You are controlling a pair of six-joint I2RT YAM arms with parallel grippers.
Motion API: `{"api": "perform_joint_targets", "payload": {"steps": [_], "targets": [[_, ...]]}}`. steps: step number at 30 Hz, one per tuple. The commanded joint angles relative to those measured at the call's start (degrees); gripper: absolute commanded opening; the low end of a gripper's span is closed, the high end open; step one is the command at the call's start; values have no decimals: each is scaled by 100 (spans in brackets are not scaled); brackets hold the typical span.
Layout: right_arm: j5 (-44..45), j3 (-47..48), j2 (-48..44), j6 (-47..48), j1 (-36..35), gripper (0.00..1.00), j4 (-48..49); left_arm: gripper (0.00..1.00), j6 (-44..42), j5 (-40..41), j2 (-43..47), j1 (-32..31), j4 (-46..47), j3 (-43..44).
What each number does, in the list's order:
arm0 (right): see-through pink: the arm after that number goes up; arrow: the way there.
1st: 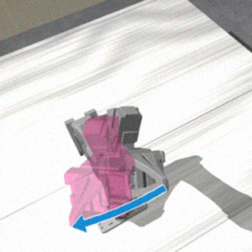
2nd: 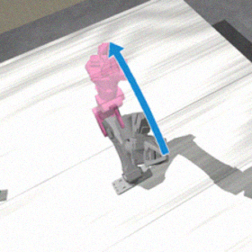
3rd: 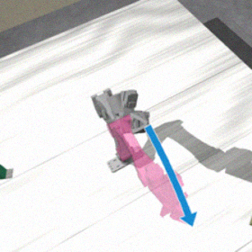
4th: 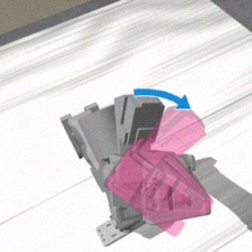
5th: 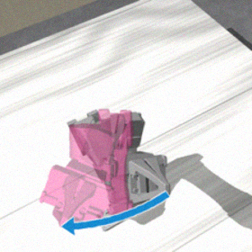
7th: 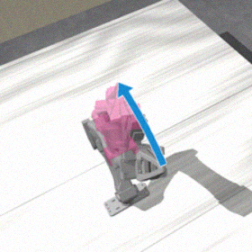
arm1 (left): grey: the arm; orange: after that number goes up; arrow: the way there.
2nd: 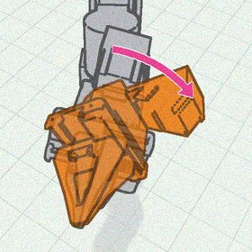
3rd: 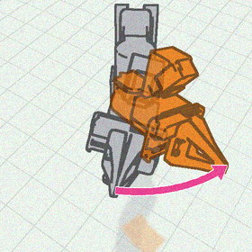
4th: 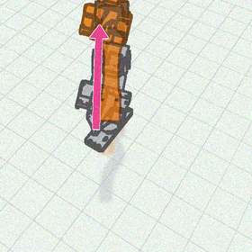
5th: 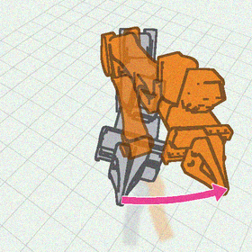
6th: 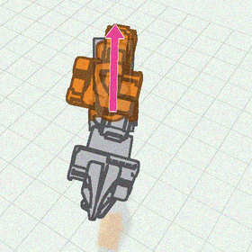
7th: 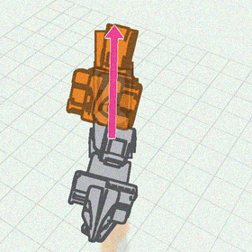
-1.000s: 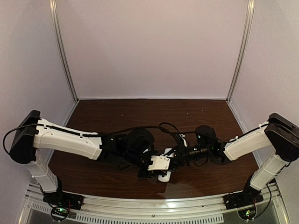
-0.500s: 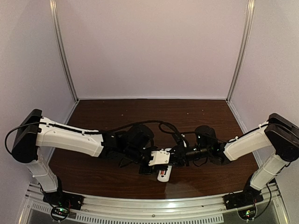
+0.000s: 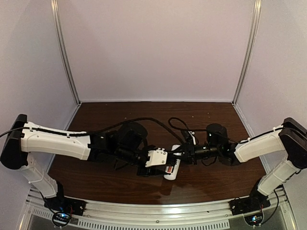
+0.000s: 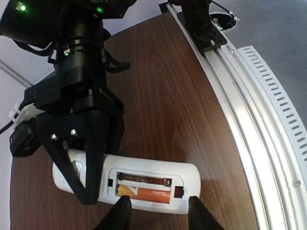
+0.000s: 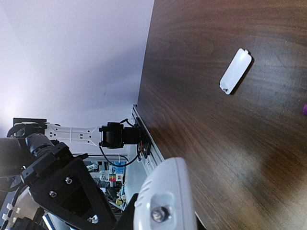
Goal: Load the batteries into the remote control
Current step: Pick up the battery from the center of the board.
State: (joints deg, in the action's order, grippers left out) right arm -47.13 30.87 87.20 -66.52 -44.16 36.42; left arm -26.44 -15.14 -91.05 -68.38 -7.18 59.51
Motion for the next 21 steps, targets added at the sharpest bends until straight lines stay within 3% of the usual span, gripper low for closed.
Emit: {"api": "perform_joint_targets", "payload": {"steps": [1, 5, 8, 14, 18, 21], "targets": [[71, 48, -391, 569, 286, 0, -378, 49, 220, 288, 664, -96, 470, -264], [99, -56, -748, 839, 707, 0, -701, 69, 698, 992, 925, -77, 956, -411], [56, -243, -1135, 953, 1275, 0, -844, 96, 1262, 1291, 807, 38, 862, -206], [114, -360, -2073, 1617, 2149, 0, -1797, 97, 1827, 577, 73, 653, 121, 497], [77, -454, -2598, 1942, 2523, 0, -2209, 97, 1933, 643, -377, 888, 34, 742], [-24, -598, -2975, 2069, 2745, 0, -2267, 84, 1911, 524, -1112, 1090, -559, 1349]]}}
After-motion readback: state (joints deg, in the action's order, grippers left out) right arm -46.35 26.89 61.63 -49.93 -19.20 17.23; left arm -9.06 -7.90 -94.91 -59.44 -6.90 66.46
